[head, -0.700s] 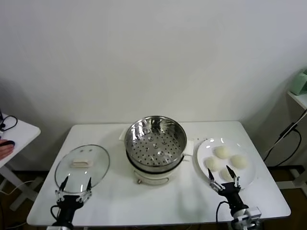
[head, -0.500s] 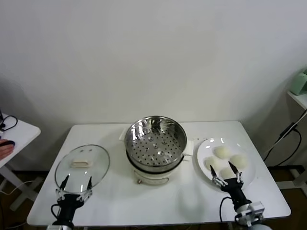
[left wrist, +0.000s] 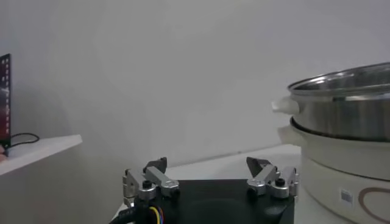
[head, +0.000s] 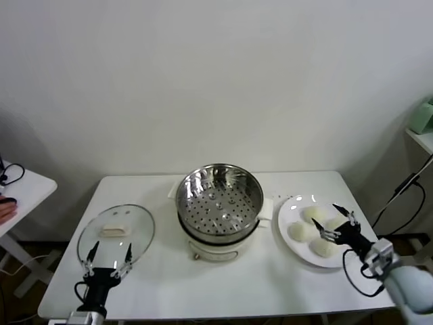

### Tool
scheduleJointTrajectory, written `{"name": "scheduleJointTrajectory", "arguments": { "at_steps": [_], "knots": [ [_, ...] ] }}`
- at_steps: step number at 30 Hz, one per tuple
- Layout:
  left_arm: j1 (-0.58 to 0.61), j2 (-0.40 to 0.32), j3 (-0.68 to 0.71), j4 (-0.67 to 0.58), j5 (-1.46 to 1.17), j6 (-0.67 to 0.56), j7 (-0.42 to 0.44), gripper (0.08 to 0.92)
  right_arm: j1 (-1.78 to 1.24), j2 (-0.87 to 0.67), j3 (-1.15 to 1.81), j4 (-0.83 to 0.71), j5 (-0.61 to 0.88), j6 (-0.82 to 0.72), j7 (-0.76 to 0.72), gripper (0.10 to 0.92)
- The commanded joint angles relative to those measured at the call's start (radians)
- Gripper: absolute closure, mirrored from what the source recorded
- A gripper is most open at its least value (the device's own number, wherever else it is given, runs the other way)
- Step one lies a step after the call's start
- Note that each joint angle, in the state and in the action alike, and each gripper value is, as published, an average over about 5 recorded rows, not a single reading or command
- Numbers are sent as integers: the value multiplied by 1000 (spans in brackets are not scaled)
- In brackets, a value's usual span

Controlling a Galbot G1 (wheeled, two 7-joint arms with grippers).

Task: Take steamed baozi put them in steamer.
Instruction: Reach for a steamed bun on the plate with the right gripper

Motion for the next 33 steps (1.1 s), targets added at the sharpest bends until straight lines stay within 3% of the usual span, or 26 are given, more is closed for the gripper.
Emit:
{"name": "scheduleJointTrajectory", "arguments": {
  "at_steps": [1,8,15,23,33],
  "knots": [
    [-11,6,4,5,21,-1,-5,177,473,-298,-345,-262,-103,27,-392,203],
    [-19,5,8,7,19,0,-5,177,999,-209,-858,-464,-224,76,-577,203],
    [-23,4,4,4,19,10,-4,177,1300,-39,-1194,-650,-363,105,-704,203],
    [-27,1,-1,-3,20,24,-5,177,1335,150,-1273,-817,-417,154,-717,203],
    [-18,6,-9,-22,22,35,6,177,1249,255,-1225,-889,-503,162,-684,203]
  ]
}}
